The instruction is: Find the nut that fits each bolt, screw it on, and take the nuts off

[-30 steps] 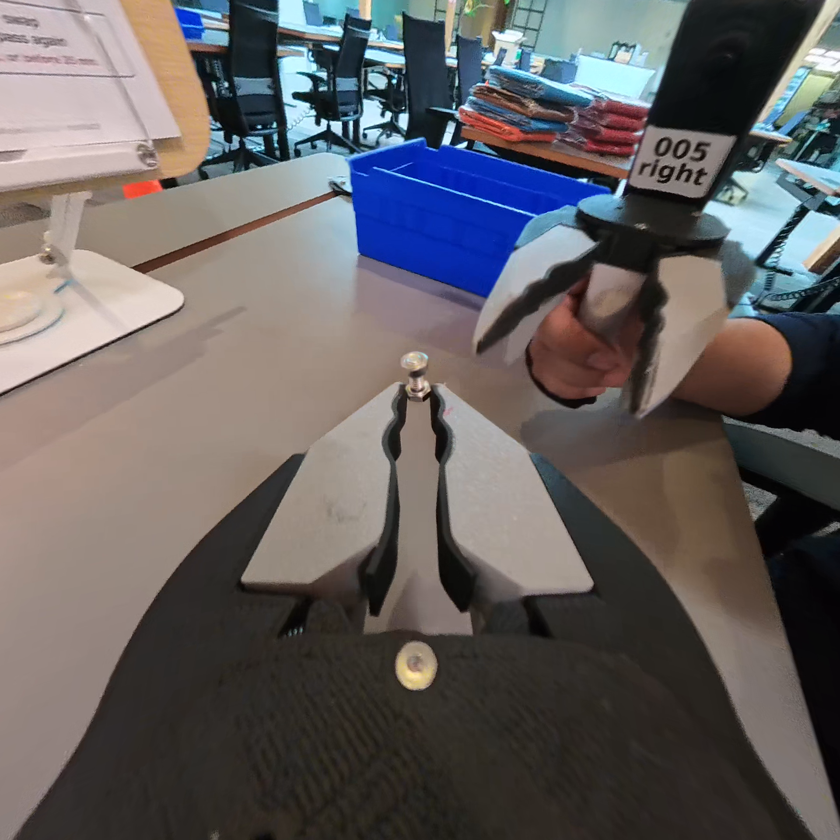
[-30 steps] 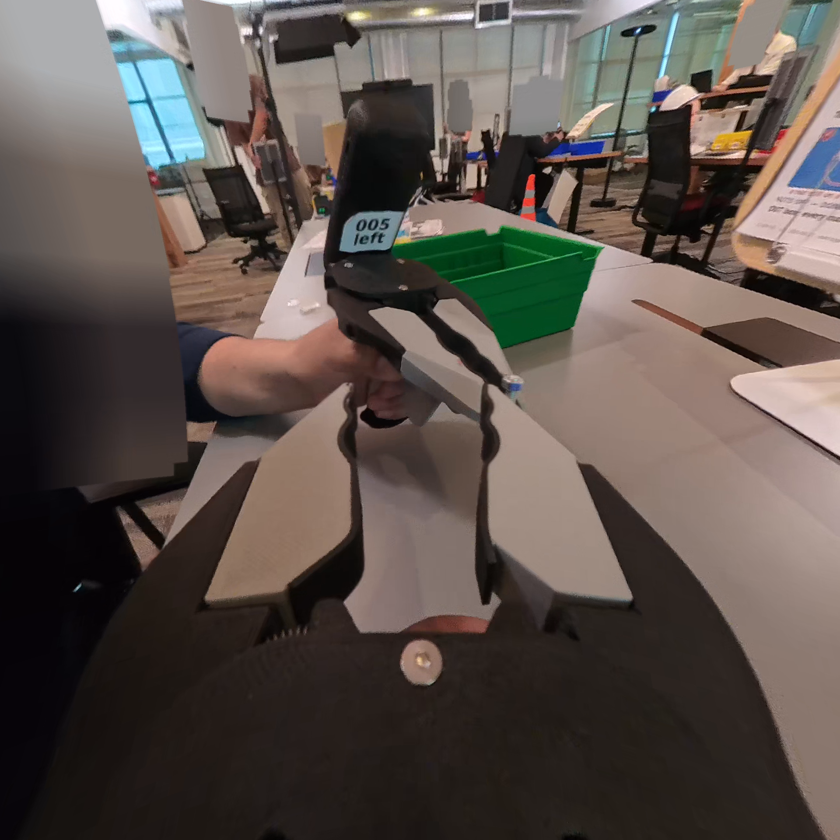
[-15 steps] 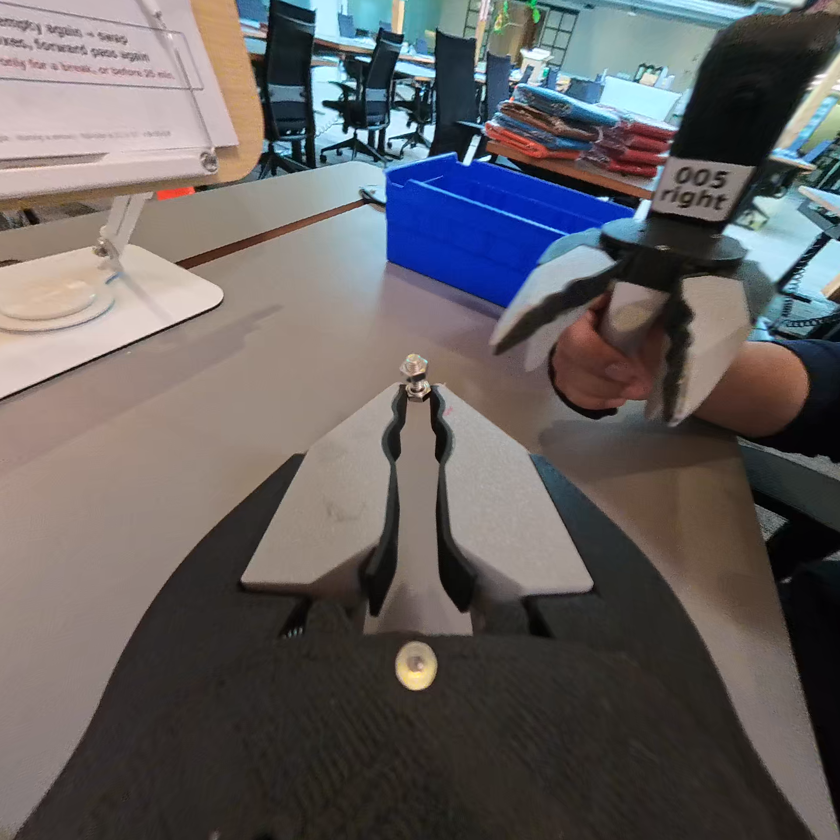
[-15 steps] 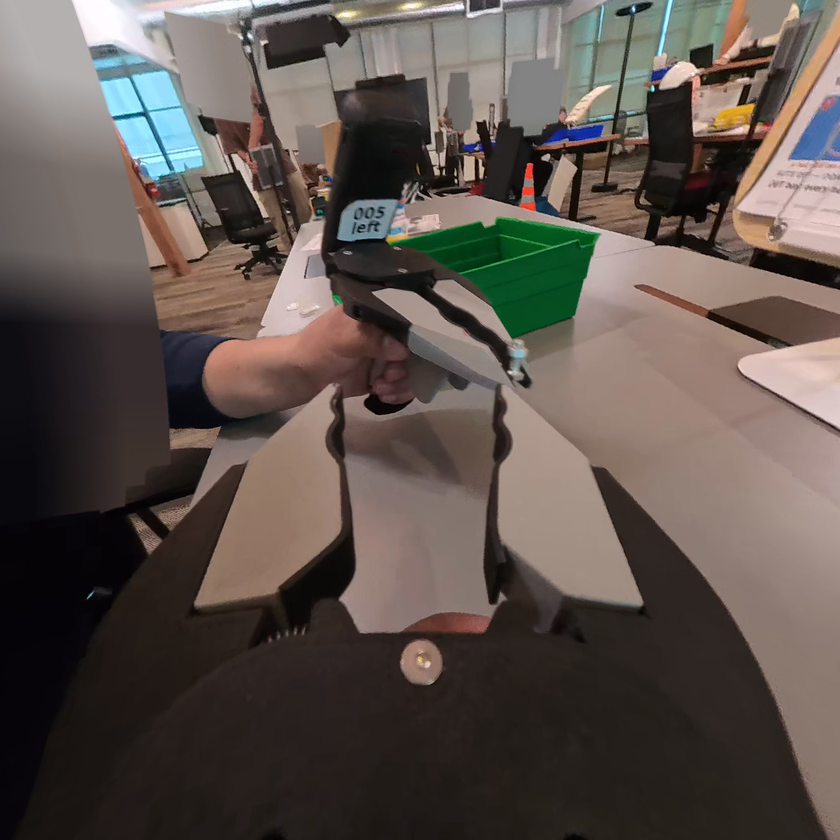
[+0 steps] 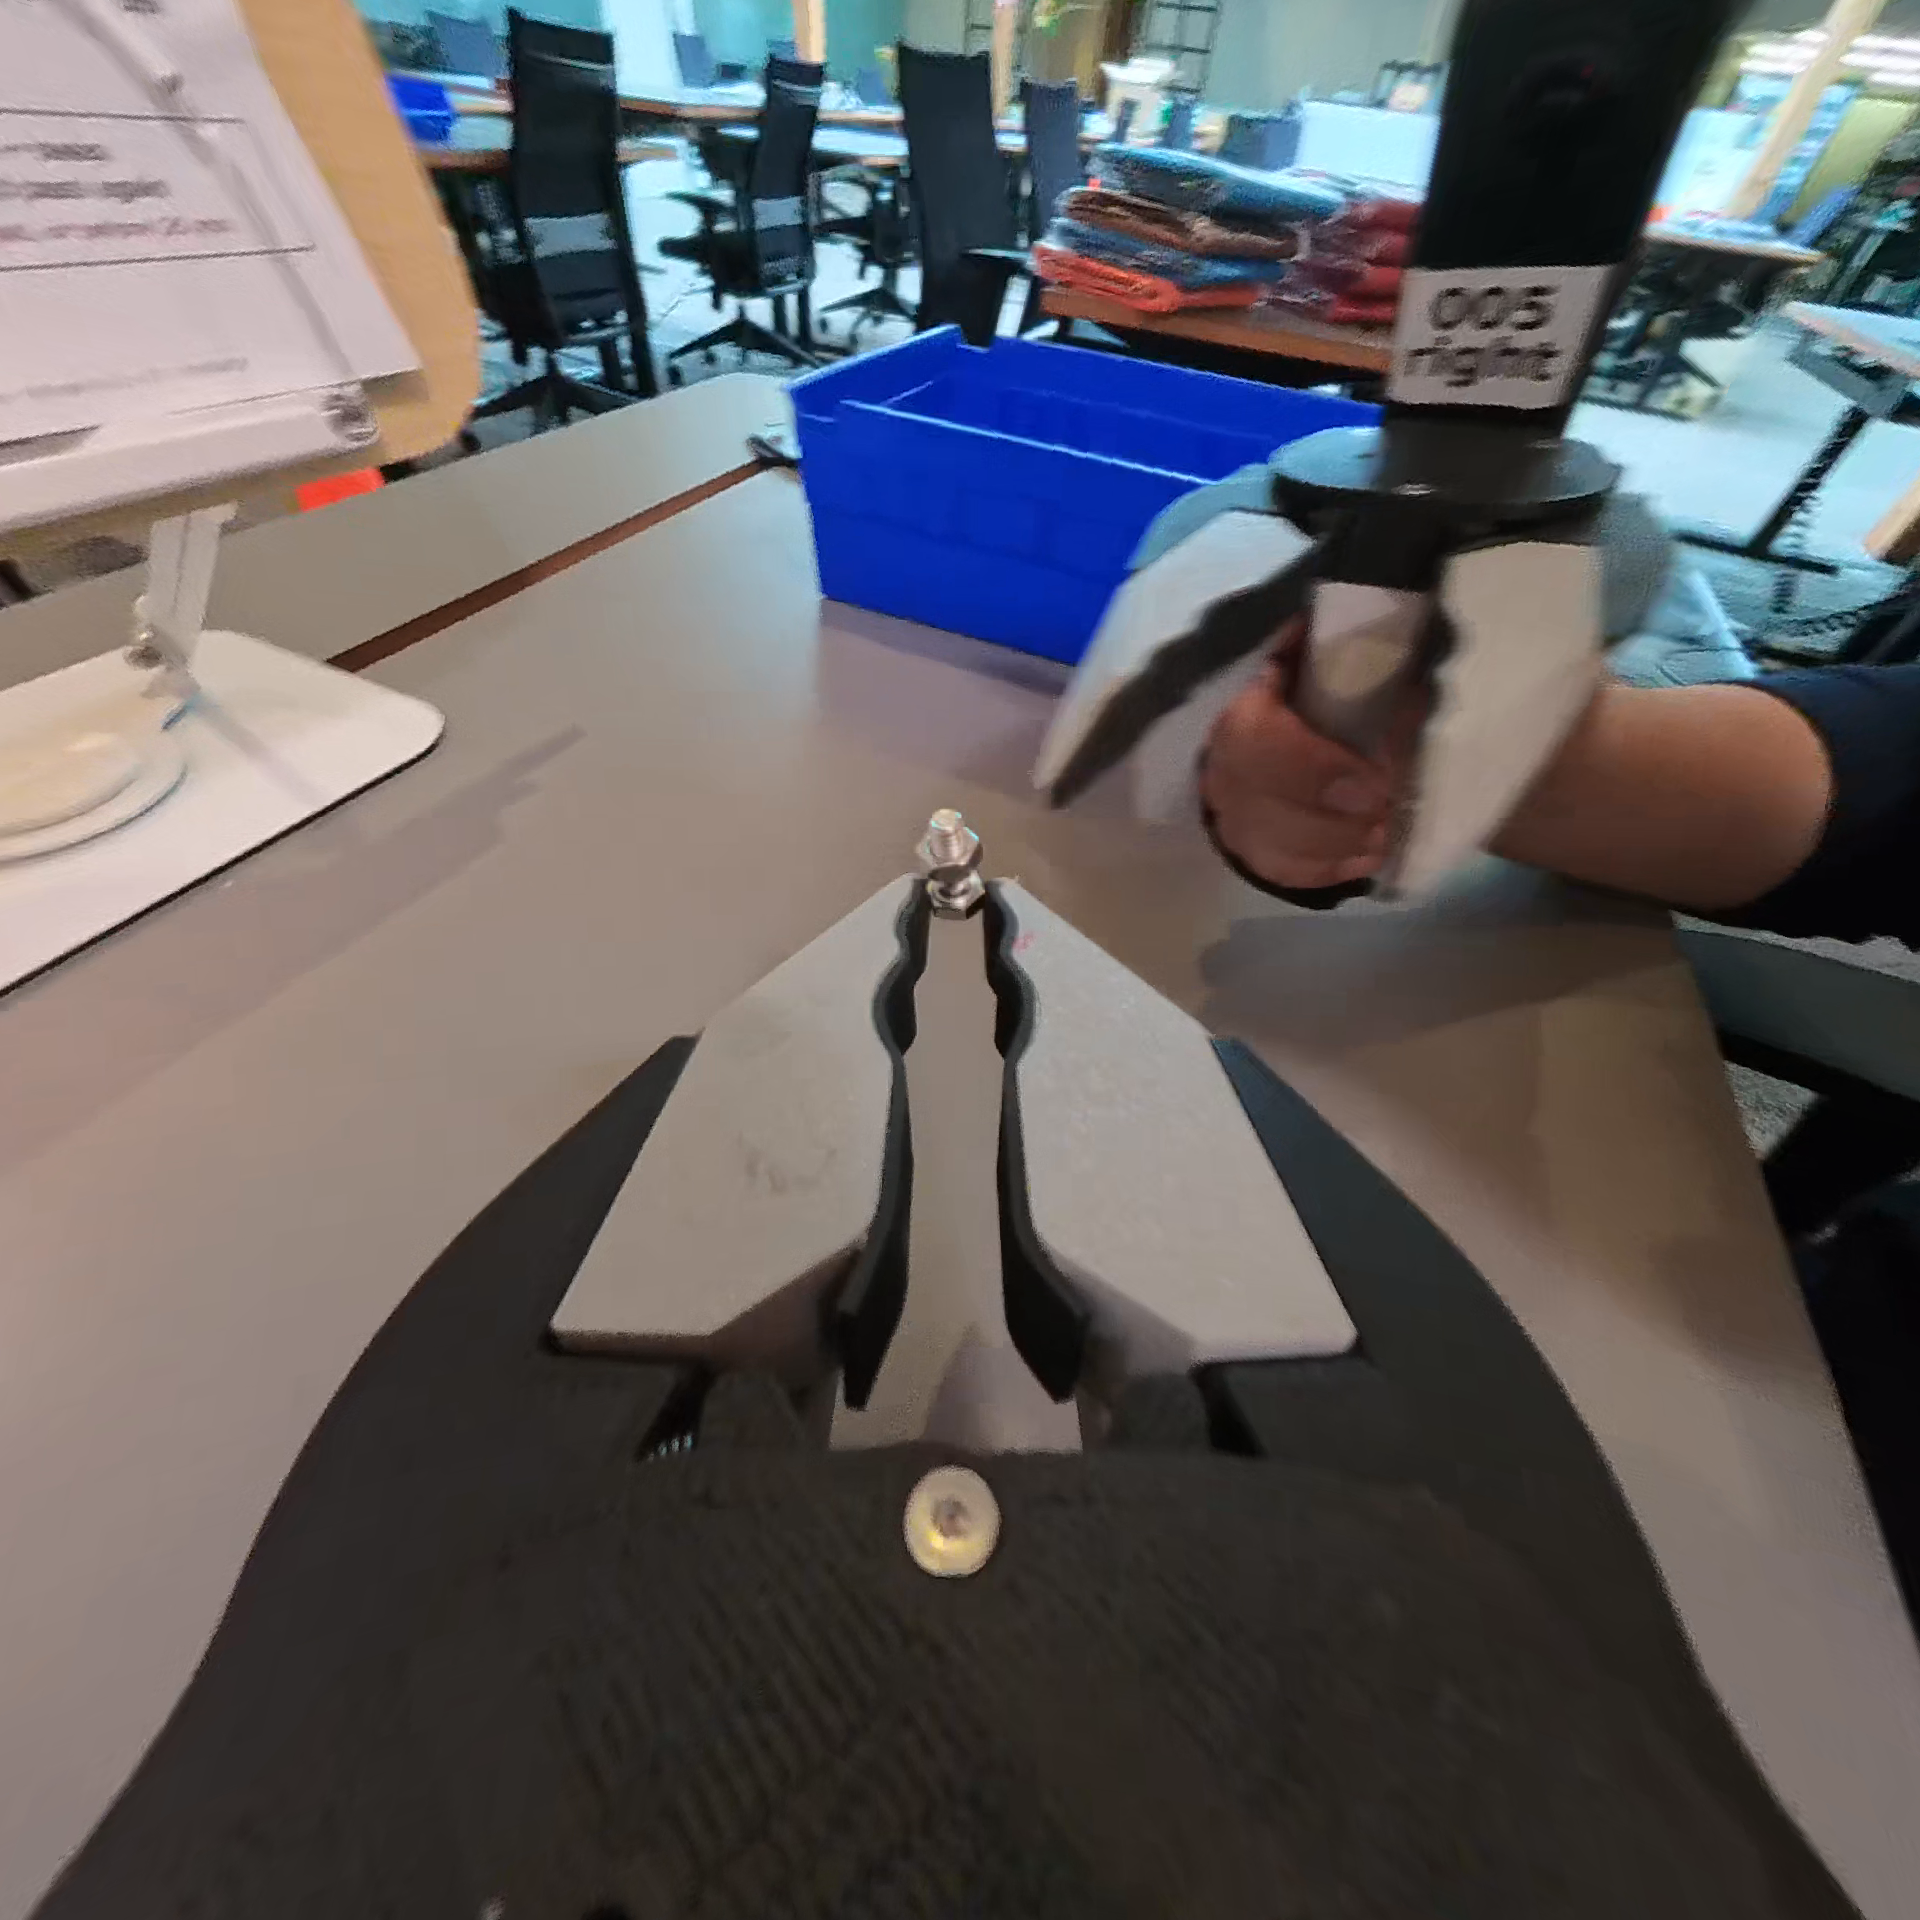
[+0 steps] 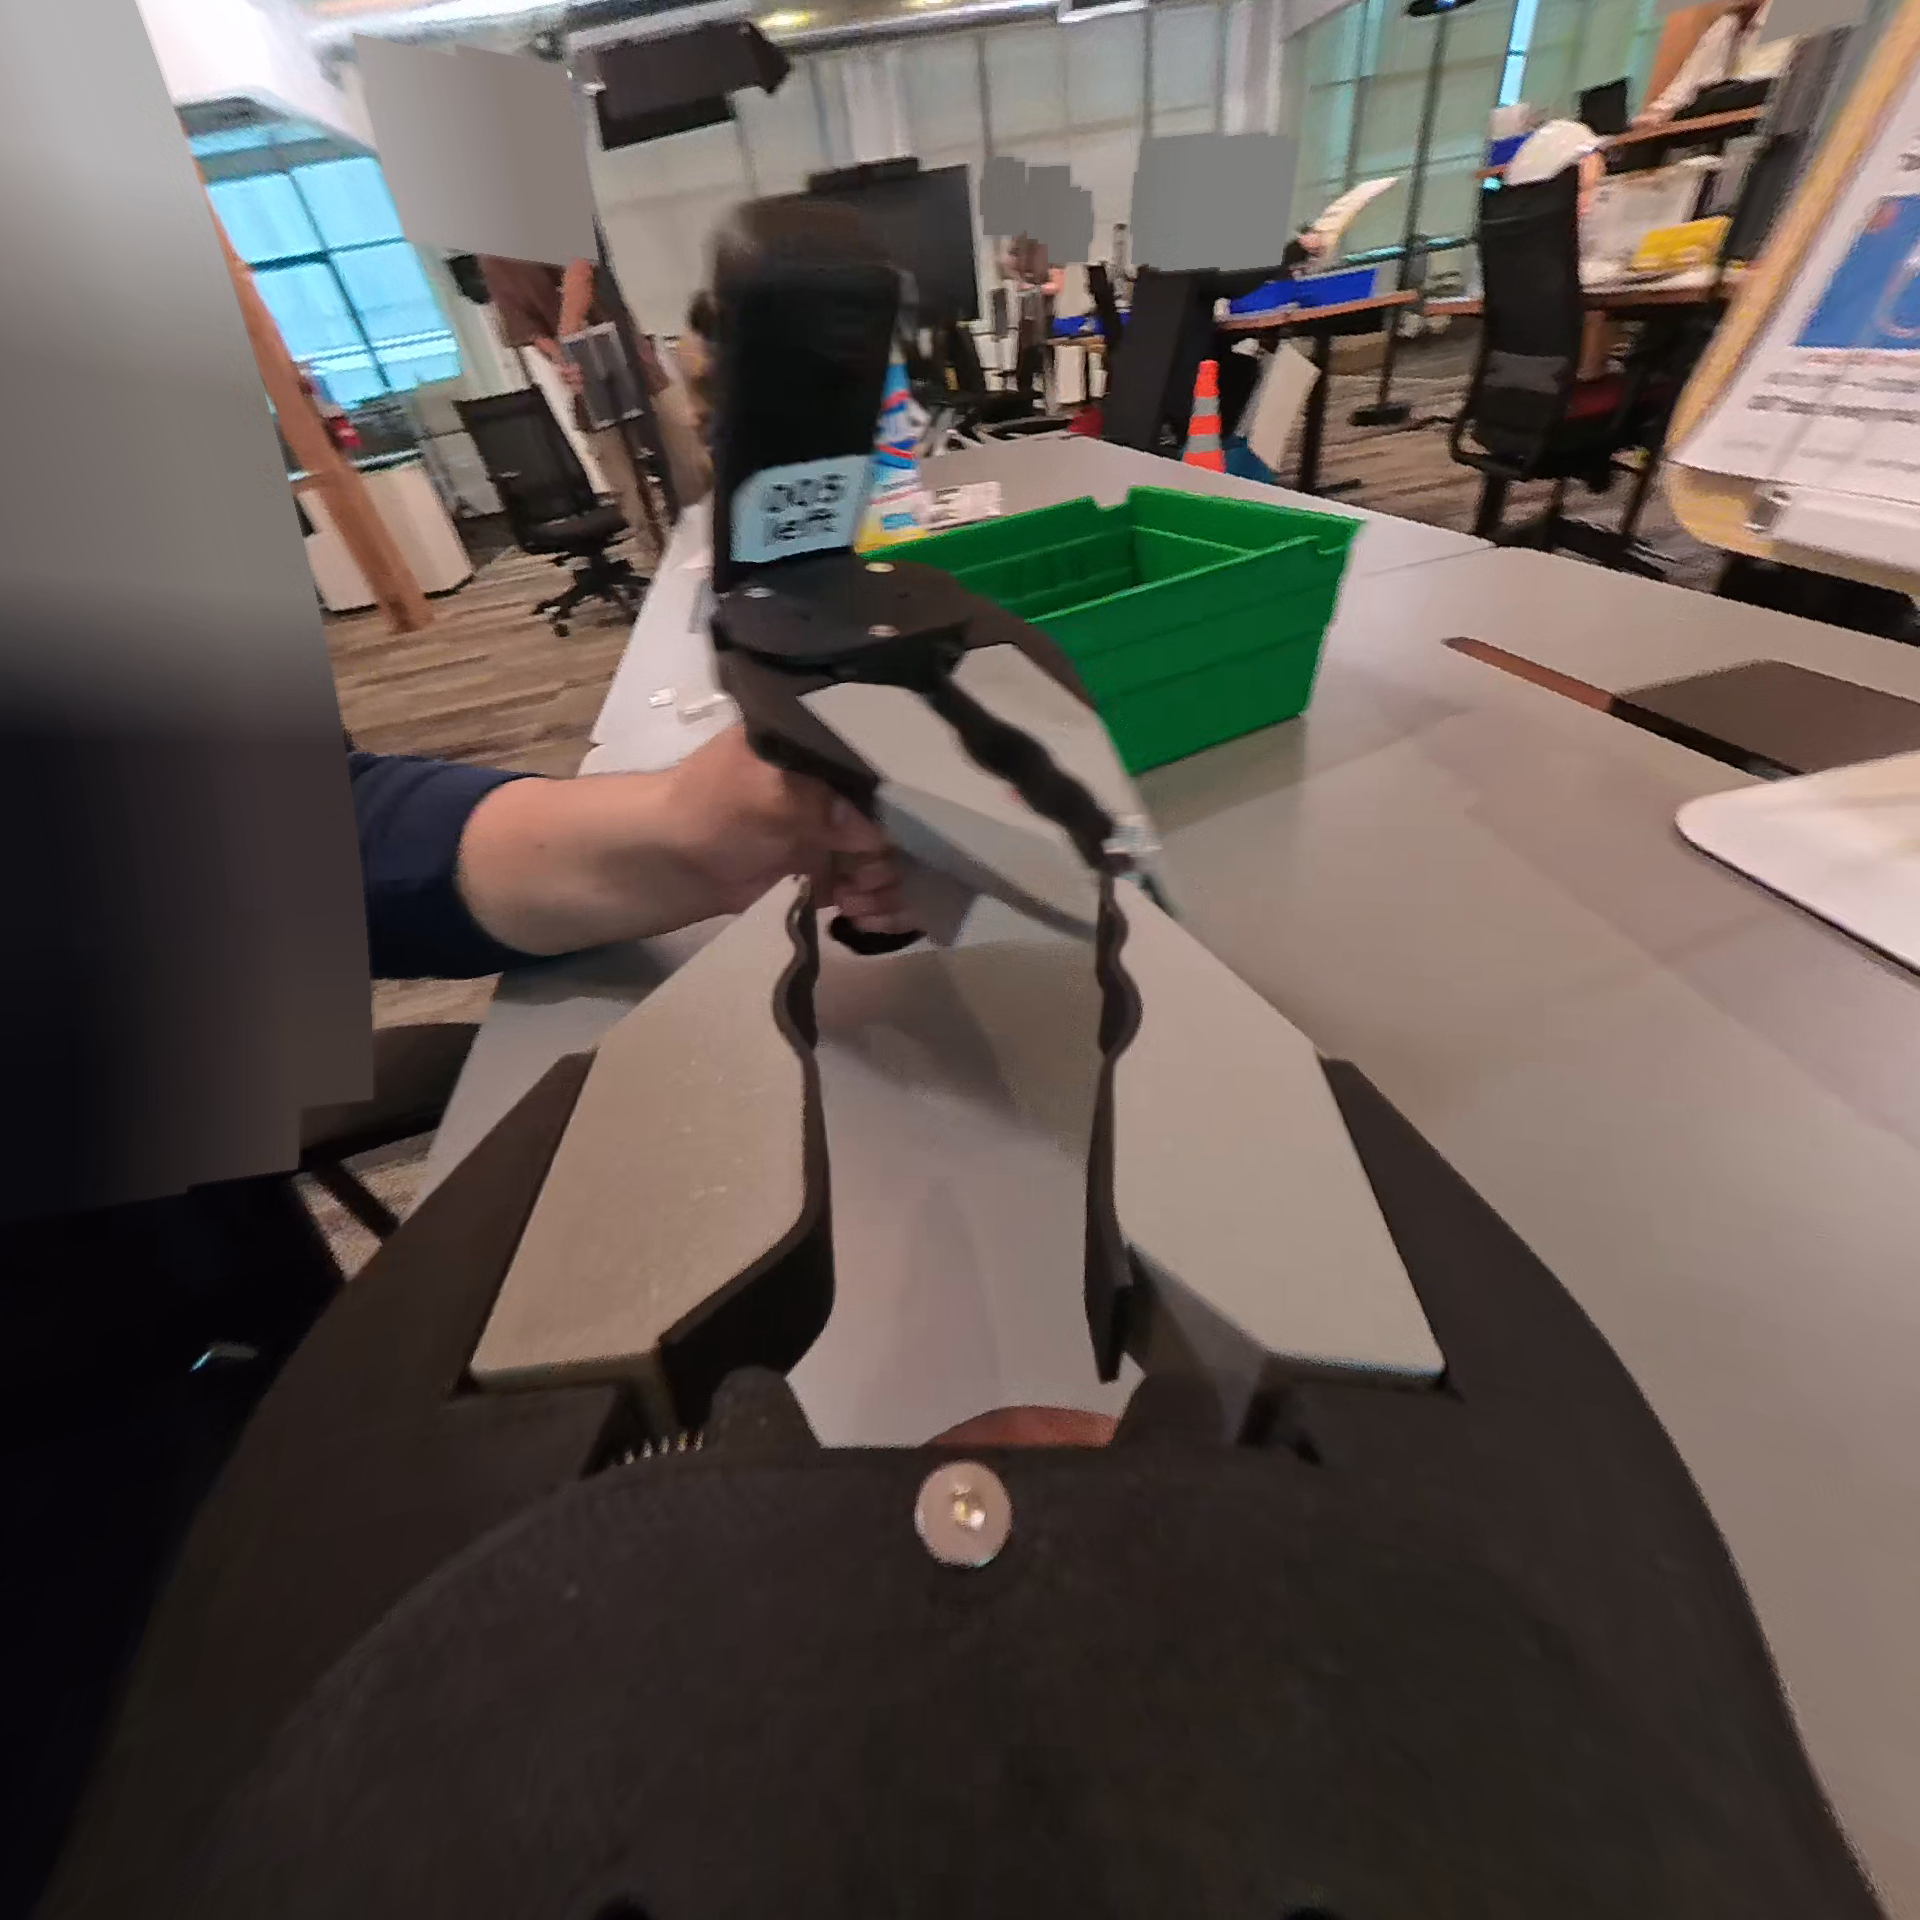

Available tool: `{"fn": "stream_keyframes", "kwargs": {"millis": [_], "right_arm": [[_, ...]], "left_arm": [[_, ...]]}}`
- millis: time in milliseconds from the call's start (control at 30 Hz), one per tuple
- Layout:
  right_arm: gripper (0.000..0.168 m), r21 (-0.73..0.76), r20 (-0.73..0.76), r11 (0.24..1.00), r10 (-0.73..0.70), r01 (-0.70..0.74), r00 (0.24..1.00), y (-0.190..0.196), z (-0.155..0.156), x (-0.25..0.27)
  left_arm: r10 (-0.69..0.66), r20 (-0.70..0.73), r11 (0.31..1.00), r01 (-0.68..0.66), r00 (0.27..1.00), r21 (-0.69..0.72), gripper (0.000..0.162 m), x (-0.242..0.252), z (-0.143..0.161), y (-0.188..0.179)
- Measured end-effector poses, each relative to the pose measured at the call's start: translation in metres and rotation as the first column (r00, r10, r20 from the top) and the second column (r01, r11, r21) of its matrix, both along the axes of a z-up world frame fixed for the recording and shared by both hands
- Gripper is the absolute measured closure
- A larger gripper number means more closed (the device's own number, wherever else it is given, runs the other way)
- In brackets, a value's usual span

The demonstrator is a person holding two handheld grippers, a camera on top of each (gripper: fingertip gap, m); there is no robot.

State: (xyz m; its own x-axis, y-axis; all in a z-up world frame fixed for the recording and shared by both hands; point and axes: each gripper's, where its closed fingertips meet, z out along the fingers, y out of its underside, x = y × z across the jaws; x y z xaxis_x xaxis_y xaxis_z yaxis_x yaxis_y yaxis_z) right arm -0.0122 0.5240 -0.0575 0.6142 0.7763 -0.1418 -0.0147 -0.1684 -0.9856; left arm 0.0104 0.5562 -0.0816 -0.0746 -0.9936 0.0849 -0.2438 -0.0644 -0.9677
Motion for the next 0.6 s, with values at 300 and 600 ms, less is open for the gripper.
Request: {"fn": "stream_keyframes", "kwargs": {"millis": [300,600], "right_arm": [[0.154,-0.046,0.017,0.997,-0.064,0.065,0.998,0.01,-0.009,0.017],[0.161,-0.089,0.001,0.995,-0.04,0.04,0.999,0.01,-0.016,0.014]], "left_arm": [[-0.075,-0.02,0.996,0.076,0.997,0.041,0.154,0.006,-0.001,-0.028],[-0.082,-0.049,0.995,0.084,0.995,0.049,0.154,0.008,-0.008,-0.032]]}}
